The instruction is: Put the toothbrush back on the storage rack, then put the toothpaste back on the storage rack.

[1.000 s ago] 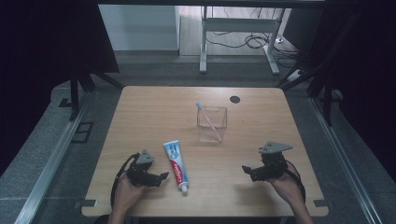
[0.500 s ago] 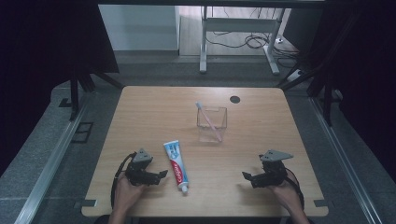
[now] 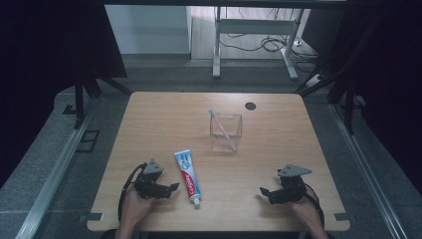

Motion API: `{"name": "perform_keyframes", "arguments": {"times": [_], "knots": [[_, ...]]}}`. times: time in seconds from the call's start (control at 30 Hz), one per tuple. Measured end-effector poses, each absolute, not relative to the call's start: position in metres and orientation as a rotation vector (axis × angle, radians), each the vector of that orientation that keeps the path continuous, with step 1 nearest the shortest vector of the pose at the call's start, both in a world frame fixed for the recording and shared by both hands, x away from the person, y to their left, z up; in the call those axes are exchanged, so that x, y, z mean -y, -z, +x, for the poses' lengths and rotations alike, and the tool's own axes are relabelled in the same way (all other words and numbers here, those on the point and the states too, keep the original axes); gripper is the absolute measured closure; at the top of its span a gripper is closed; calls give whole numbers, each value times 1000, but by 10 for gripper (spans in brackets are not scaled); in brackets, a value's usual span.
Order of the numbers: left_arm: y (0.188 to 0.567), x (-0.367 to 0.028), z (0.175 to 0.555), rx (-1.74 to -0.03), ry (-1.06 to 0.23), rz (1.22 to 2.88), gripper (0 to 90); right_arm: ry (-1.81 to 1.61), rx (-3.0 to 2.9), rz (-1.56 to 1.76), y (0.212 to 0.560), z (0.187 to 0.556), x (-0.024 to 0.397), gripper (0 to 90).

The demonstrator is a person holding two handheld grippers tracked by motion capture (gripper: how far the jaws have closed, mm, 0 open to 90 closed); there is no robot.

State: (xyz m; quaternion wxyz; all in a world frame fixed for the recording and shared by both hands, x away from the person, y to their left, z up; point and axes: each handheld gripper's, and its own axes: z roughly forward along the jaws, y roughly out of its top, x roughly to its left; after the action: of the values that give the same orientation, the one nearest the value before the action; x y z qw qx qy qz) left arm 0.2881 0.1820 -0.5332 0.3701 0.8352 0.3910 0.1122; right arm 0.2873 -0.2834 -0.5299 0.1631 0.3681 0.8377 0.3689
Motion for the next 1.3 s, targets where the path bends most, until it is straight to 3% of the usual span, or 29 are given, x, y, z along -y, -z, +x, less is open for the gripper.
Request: {"name": "perform_keyframes", "arguments": {"times": [0.6,1.03,1.3], "knots": [[523,-178,289,-1066,-271,2159,159,-1032,-2382,1038,532,288,287,14],[512,-172,291,-1058,-184,2136,583,-1030,-2365,1043,532,290,294,18],[501,-163,289,-963,-205,2185,788,-1035,-2343,1064,531,290,299,17]]}}
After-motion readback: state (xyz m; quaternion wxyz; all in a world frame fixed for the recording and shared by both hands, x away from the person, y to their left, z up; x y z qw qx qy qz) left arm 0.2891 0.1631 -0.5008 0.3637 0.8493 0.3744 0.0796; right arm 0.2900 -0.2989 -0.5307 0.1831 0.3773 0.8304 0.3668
